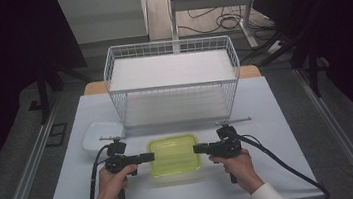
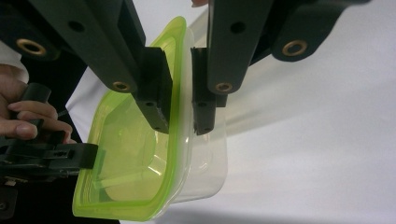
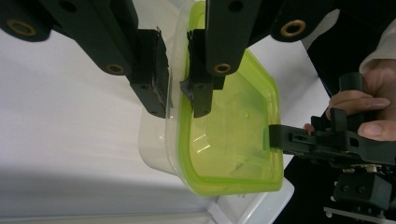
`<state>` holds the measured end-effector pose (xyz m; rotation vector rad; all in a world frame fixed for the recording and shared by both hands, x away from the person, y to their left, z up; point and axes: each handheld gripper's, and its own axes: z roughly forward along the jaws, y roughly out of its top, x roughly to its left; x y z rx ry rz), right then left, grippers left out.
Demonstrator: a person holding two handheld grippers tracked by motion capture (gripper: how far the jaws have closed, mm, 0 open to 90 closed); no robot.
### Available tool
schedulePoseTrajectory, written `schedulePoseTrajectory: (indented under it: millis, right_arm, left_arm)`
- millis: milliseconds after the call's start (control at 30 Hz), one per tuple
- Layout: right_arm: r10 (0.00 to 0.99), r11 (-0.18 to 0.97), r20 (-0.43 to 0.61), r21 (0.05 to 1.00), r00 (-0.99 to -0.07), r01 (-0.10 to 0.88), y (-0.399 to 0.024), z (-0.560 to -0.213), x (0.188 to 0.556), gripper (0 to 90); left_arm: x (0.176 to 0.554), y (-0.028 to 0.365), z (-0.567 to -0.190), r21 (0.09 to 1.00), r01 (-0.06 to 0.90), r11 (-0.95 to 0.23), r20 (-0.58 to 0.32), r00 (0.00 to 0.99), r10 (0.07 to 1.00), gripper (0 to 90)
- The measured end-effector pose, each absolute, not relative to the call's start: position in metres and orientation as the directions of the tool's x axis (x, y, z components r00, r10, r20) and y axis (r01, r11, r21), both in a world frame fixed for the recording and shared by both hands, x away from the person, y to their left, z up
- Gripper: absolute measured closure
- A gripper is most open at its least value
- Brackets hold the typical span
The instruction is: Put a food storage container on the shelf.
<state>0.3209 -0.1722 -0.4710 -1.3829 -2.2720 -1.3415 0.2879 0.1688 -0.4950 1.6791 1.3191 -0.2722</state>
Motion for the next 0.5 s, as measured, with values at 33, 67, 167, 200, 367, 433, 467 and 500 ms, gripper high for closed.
schedulePoseTrajectory:
  millis: [33, 67, 167, 200, 367, 433, 467, 500]
  right_arm:
    - [0.633, 0.173, 0.530, 0.615, -0.565, 0.770, -0.172, -0.470, 0.320, 77.3]
    - [0.634, 0.178, 0.521, 0.622, -0.572, 0.763, -0.172, -0.469, 0.318, 77.3]
    - [0.639, 0.202, 0.481, 0.648, -0.600, 0.734, -0.172, -0.464, 0.315, 77.1]
    - [0.640, 0.205, 0.472, 0.656, -0.607, 0.726, -0.171, -0.462, 0.314, 77.0]
    - [0.624, 0.212, 0.448, 0.692, -0.640, 0.690, -0.172, -0.454, 0.311, 76.8]
    - [0.620, 0.210, 0.441, 0.704, -0.649, 0.679, -0.173, -0.451, 0.310, 76.8]
    - [0.618, 0.207, 0.439, 0.709, -0.652, 0.674, -0.174, -0.449, 0.309, 76.9]
    - [0.614, 0.200, 0.442, 0.714, -0.654, 0.671, -0.175, -0.447, 0.308, 76.8]
  left_arm:
    - [0.287, 0.168, -0.493, 0.542, 0.840, 0.026, -0.655, 0.403, 0.639, 79.2]
    - [0.286, 0.168, -0.492, 0.552, 0.834, 0.021, -0.647, 0.412, 0.642, 79.2]
    - [0.284, 0.167, -0.487, 0.575, 0.818, 0.013, -0.627, 0.430, 0.649, 79.3]
    - [0.283, 0.168, -0.486, 0.578, 0.816, 0.017, -0.629, 0.432, 0.646, 79.3]
    - [0.280, 0.167, -0.480, 0.602, 0.798, 0.011, -0.612, 0.453, 0.648, 79.3]
    - [0.278, 0.166, -0.476, 0.617, 0.787, 0.004, -0.597, 0.464, 0.655, 79.2]
    - [0.278, 0.166, -0.474, 0.621, 0.784, 0.005, -0.596, 0.468, 0.653, 79.2]
    - [0.278, 0.166, -0.472, 0.626, 0.780, 0.007, -0.596, 0.472, 0.649, 79.2]
